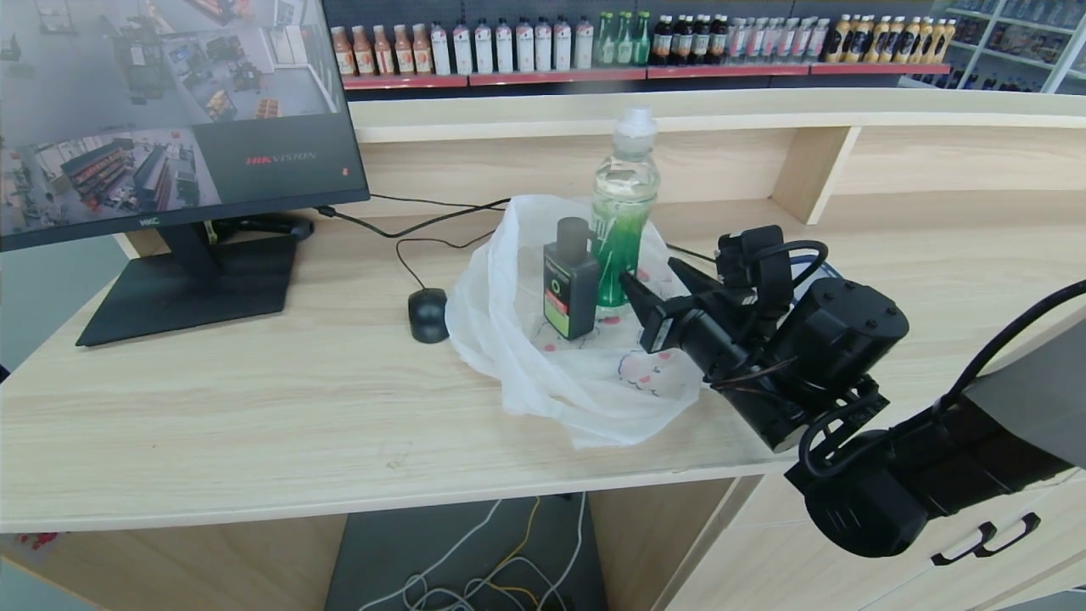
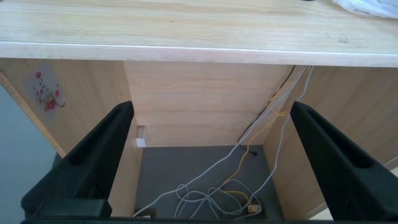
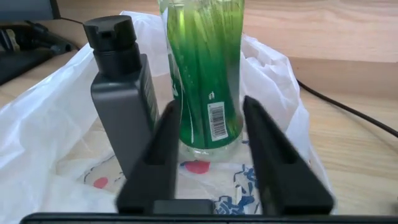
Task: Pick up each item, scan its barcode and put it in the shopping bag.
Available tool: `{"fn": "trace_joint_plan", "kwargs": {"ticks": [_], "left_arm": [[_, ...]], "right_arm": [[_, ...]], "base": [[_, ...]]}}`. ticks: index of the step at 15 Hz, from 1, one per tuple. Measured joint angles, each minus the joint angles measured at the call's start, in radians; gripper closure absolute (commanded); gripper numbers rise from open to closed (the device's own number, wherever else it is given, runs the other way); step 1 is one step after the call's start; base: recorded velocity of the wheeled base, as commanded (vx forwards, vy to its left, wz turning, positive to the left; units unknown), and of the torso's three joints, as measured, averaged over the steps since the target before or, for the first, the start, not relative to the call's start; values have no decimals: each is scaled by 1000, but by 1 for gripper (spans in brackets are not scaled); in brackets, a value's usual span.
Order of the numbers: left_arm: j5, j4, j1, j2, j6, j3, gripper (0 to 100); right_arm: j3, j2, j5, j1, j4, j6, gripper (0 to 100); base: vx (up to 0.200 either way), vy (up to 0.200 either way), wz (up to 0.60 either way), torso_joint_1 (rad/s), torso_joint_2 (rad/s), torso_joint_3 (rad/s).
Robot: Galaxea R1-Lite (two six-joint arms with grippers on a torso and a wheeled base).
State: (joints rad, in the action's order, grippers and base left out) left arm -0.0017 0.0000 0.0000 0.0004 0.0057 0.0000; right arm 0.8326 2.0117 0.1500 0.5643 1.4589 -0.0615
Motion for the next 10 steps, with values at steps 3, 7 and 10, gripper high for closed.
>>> {"fn": "trace_joint_plan", "kwargs": {"ticks": [3, 7, 10], "left_arm": [[0, 0, 0, 0, 0, 0, 0], [0, 0, 0, 0, 0, 0, 0], [0, 0, 0, 0, 0, 0, 0]], "right_arm": [[-4, -10, 0, 0, 1, 1, 0], [-4, -13, 0, -2, 2, 0, 0], [-4, -13, 0, -2, 3, 0, 0]], "base": [[0, 0, 0, 0, 0, 0], [0, 0, 0, 0, 0, 0], [0, 0, 0, 0, 0, 0]]}}
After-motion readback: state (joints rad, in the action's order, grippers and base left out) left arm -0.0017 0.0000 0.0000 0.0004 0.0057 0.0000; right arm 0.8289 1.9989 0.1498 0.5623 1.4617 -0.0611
